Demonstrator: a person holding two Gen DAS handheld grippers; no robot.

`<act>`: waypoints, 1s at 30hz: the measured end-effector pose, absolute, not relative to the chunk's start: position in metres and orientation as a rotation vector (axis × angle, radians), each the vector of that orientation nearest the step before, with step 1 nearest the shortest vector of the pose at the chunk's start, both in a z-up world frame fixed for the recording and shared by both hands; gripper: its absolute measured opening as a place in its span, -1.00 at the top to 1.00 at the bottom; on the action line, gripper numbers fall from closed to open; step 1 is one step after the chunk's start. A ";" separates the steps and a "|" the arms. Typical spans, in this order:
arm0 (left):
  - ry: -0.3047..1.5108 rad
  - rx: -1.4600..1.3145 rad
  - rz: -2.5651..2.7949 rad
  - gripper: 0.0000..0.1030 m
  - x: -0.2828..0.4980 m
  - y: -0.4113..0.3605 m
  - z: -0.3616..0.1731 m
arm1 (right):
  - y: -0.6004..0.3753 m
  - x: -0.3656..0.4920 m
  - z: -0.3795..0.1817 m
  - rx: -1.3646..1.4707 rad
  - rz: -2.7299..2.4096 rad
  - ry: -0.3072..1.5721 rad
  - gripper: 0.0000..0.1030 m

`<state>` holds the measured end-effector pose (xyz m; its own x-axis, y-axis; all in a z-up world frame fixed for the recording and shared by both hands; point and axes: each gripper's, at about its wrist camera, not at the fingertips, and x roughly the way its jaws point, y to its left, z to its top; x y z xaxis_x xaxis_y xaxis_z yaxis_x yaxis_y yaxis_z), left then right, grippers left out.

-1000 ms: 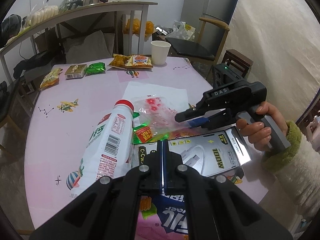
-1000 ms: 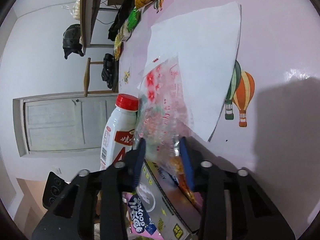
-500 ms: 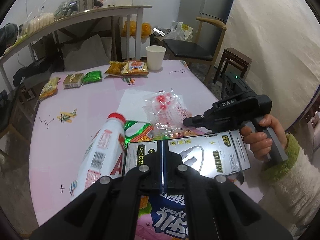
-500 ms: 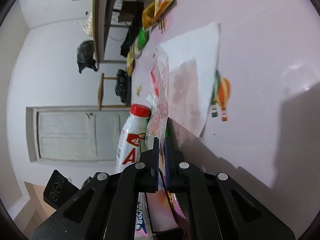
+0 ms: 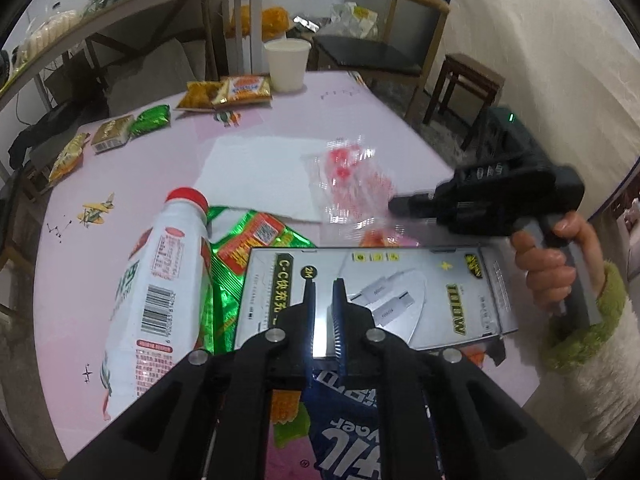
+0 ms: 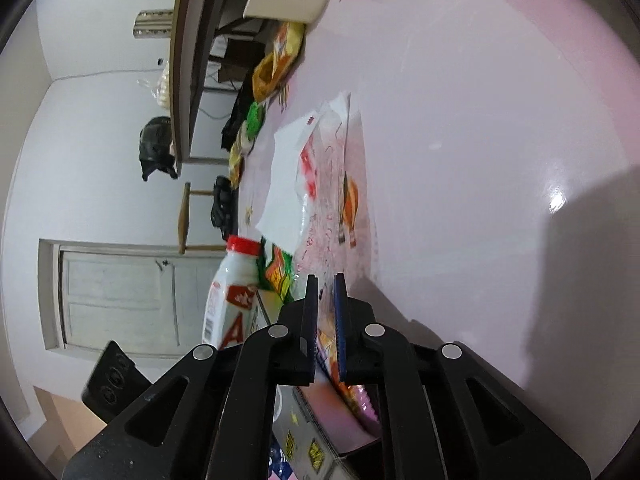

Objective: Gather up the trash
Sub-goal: 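Grasp the white paper towel with the left tool while the right tool holds the bag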

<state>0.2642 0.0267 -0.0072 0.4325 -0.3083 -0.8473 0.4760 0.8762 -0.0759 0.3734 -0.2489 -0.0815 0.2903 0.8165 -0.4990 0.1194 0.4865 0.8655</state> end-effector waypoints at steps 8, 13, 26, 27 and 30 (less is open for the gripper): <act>0.992 0.237 -0.503 0.84 0.261 0.020 0.008 | -0.263 0.365 -0.065 0.969 0.559 1.098 0.98; 0.946 0.306 -0.522 0.18 0.274 0.000 0.035 | -0.293 0.344 -0.055 0.979 0.498 1.005 0.98; 1.263 0.342 -0.395 -0.31 0.422 -0.053 -0.043 | -0.325 0.318 -0.074 1.114 0.450 0.939 0.98; 1.272 0.347 -0.377 -0.32 0.427 -0.054 -0.047 | -0.325 0.319 -0.073 1.117 0.453 0.938 0.98; 1.295 0.358 -0.332 -0.39 0.439 -0.055 -0.059 | -0.325 0.320 -0.074 1.124 0.468 0.938 0.98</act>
<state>0.4387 -0.0547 -0.0594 0.2402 -0.0390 -0.9699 0.4331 0.8985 0.0711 0.3202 -0.3246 -0.0739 0.5504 0.7353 -0.3954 0.1271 0.3943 0.9102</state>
